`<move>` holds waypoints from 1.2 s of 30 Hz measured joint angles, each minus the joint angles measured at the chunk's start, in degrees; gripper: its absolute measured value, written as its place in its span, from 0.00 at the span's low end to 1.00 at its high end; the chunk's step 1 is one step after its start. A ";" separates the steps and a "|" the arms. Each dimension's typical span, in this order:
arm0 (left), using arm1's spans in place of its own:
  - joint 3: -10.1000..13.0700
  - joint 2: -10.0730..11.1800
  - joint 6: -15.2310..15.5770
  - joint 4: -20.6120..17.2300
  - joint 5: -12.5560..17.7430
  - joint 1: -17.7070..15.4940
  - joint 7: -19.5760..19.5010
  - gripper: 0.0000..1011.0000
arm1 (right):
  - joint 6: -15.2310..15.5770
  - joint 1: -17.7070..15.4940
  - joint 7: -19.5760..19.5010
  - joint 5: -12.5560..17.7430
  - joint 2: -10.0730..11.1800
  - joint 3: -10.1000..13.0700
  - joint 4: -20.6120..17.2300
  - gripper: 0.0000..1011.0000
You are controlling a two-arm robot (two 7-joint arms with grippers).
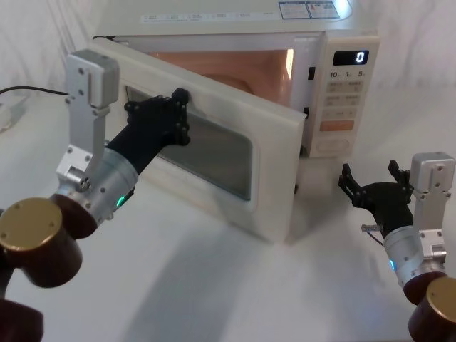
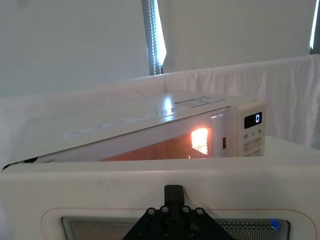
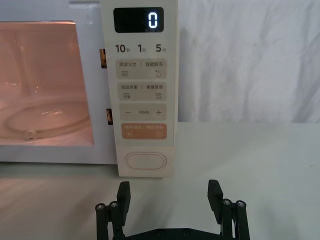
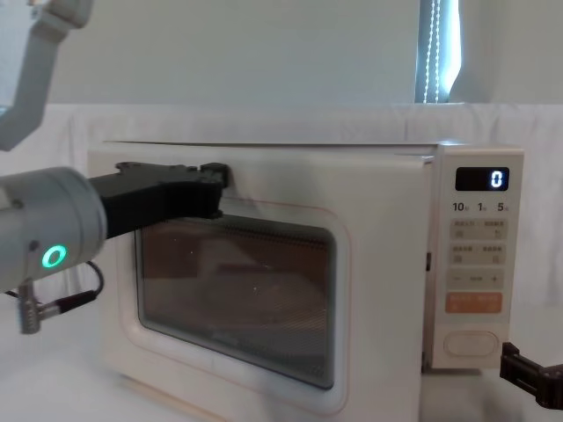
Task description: Press the button to open the microwave door with one hand; close the microwave door with the other hand.
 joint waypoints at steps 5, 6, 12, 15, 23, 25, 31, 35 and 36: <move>1.15 -0.68 -0.11 2.29 0.07 -2.09 -0.18 0.00 | 0.00 0.00 0.00 0.00 0.00 0.00 0.00 0.99; 1.37 -0.83 -0.16 2.79 0.13 -2.44 -0.18 0.00 | 0.00 0.00 0.00 0.00 0.00 0.00 0.00 0.99; 2.62 -1.85 -0.98 6.18 0.94 -4.82 0.02 0.00 | 0.00 0.00 0.00 0.00 0.00 0.00 0.00 0.99; 2.96 -2.42 -1.54 7.82 1.35 -5.94 0.36 0.00 | 0.00 0.00 0.00 0.00 0.00 0.00 0.00 0.99; 4.06 -4.15 -3.16 12.35 2.93 -9.24 0.96 0.00 | 0.00 0.00 0.00 0.00 0.00 0.00 0.00 0.99; 4.26 -4.41 -3.39 13.12 3.20 -9.77 0.96 0.00 | 0.00 -0.01 0.00 0.00 0.00 0.00 0.00 0.99; 4.68 -5.32 -3.95 15.52 3.85 -11.44 0.80 0.00 | 0.00 0.00 0.00 0.00 0.00 0.00 0.00 0.99; 4.78 -5.81 -4.21 16.83 4.11 -12.53 0.65 0.00 | 0.00 0.00 0.00 0.00 0.00 0.00 0.00 0.99; 4.81 -6.00 -4.32 17.27 4.20 -12.98 0.61 0.00 | 0.00 0.00 0.00 0.00 0.00 0.00 0.01 0.99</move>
